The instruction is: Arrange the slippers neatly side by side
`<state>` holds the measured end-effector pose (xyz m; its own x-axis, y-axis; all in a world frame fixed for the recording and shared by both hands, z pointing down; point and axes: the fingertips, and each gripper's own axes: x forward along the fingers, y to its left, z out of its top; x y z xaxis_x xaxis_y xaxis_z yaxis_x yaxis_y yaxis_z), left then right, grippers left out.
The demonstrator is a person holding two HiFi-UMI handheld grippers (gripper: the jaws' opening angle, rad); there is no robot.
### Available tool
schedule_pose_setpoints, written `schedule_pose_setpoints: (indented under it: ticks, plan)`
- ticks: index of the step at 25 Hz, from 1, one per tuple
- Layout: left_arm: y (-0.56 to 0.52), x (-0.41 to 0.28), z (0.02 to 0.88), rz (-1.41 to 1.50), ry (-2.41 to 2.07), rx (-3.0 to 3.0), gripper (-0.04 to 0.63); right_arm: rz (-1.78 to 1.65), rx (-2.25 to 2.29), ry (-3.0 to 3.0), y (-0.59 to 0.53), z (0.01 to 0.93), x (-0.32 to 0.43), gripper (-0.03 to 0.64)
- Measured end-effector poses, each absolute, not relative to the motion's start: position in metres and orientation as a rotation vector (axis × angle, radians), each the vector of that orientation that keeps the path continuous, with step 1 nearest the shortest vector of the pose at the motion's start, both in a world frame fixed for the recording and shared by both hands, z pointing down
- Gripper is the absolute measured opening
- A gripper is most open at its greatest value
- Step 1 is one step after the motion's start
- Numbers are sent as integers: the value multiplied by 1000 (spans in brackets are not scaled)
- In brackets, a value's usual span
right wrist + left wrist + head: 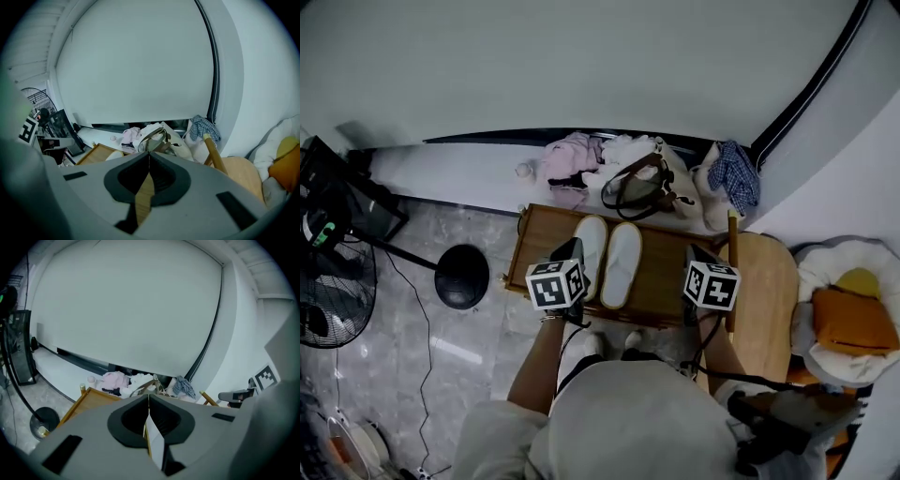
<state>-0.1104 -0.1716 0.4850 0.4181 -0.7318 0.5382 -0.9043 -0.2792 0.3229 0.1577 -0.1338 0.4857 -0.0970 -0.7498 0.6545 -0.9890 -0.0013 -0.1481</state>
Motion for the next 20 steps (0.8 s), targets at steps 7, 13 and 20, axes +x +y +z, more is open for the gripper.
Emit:
schedule_pose_setpoints:
  ticks: [7, 13, 20]
  plan:
    - [-182, -141, 445, 358, -1612, 2153, 15, 795, 1812, -1924, -144, 467, 154, 34]
    - [-191, -154, 432, 338, -1699, 2142, 15, 761, 1807, -1952, -155, 455, 148, 34]
    - [-199, -161, 430, 350, -1688, 2141, 15, 706, 1809, -1949, -164, 444, 149, 34]
